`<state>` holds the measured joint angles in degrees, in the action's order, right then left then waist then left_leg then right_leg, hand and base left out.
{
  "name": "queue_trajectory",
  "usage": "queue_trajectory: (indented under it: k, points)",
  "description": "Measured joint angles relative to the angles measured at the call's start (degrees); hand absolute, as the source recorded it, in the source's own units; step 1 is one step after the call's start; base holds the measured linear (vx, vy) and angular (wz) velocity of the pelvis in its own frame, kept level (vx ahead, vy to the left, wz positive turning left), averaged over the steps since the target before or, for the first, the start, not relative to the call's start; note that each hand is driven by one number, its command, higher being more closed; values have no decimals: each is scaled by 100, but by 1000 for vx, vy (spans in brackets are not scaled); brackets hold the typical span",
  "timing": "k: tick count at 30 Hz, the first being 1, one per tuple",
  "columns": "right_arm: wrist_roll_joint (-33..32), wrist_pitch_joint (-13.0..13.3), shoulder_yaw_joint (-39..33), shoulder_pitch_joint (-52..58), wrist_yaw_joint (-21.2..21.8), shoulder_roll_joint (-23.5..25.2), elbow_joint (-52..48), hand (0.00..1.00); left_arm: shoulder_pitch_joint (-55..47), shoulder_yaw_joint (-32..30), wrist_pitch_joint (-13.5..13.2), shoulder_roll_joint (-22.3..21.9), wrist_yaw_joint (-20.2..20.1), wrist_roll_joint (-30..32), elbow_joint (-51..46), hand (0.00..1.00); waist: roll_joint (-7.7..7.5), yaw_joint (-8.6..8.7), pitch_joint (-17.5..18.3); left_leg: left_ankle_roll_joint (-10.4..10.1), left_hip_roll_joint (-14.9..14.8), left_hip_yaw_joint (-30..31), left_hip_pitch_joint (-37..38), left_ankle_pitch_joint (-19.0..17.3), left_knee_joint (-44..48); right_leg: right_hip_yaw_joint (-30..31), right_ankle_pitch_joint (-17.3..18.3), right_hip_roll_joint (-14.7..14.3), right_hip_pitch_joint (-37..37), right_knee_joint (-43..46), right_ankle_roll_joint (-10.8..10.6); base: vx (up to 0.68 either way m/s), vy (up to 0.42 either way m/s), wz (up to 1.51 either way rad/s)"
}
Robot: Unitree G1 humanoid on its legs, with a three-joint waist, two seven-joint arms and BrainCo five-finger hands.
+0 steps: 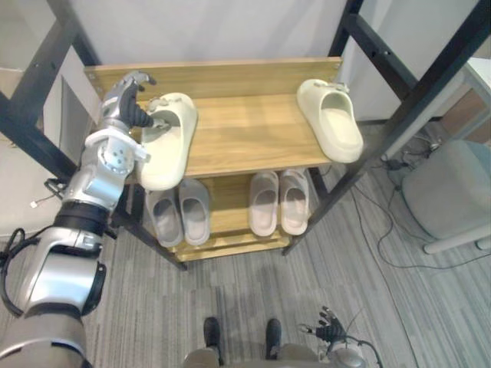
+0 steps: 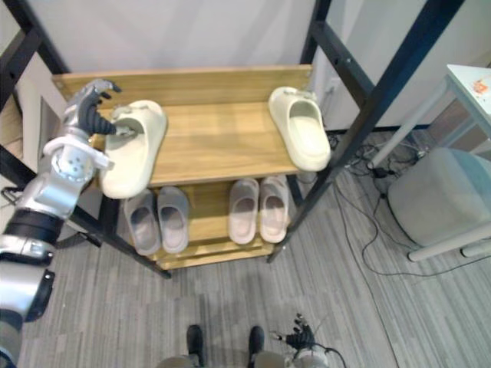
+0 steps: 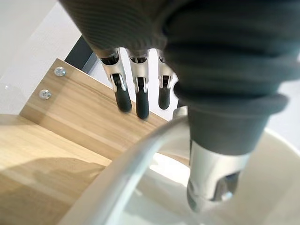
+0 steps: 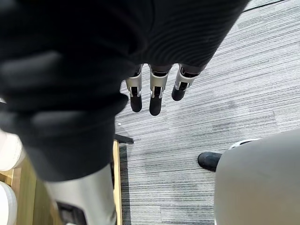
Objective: Organize the slippers on the shoe rack
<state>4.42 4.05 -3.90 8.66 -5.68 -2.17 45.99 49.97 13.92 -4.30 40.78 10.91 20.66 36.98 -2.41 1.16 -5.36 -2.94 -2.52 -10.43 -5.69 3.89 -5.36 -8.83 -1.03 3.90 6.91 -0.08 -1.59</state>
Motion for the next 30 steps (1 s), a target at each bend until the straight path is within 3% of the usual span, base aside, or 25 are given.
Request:
queue_trajectory:
  k: [10,19,30]
  points:
    - [0,-8,-35,-39,1,5,8,0,33,1,10,-9,12,-100,117,100,76,103,-51,7,17,-93,115,5,-46,46,-24,15,-24,-29,-21,5,7,-3]
    - [-1,-17,-39,-182,-4,1,27,0,192,167,10,-611,44,-327,-58,100,264,262,-168,3,28,-251,177,0,-51,199,-180,5,-102,-238,-40,4,8,-8]
    - [-8,-24,-40,-268,-64,-36,31,0,771,298,29,-1137,152,-529,143,100,361,503,-234,54,17,-746,169,-75,-50,768,-434,-25,51,-431,-70,1,12,-27]
